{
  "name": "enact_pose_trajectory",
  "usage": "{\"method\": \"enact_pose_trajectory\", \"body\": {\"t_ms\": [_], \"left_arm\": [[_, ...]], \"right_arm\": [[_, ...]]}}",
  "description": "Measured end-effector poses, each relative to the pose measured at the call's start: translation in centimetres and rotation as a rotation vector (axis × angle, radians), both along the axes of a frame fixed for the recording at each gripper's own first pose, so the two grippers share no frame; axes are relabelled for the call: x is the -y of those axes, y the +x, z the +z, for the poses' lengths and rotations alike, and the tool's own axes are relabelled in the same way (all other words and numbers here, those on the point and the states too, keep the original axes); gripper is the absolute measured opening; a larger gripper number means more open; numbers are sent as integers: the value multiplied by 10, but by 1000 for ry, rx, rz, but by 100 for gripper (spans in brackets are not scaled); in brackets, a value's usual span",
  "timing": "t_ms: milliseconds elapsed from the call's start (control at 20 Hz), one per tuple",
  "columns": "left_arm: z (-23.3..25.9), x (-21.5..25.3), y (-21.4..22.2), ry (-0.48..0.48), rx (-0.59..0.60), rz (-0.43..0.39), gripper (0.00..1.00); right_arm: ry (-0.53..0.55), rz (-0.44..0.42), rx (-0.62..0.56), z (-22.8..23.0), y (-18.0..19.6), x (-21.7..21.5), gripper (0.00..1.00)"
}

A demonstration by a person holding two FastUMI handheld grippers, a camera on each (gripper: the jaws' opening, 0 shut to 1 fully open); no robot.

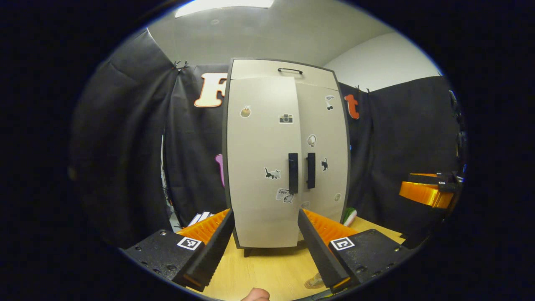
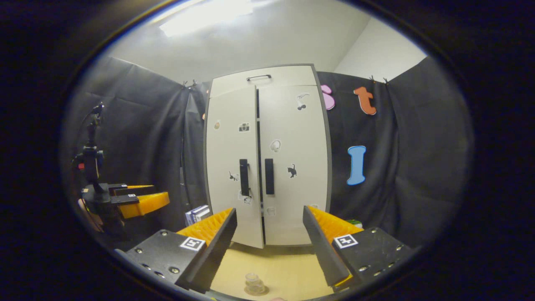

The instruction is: Grasp the bottle in the cabinet with the left hand and place it on the coaster, then close the right door with the right hand and the left door with the left hand.

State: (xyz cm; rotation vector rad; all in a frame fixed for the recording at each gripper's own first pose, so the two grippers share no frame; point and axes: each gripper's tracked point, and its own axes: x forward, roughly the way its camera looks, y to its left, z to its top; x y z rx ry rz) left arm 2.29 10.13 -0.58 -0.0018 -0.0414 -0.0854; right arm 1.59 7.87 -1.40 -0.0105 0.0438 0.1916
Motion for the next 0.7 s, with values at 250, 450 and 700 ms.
{"method": "enact_pose_trajectory", "body": {"t_ms": [250,450,700], "left_arm": [[-1,-3,-5,3,-3,-9,94],[-2,-6,-7,10,-7,-11,96],[-4,-7,-15,45,-15,-13,96]], "right_arm": [[-23,18,1,0,-3,-12,94],[-32,22,11,3,-10,-17,96],[12,37,24,10,-13,-24,94]]}}
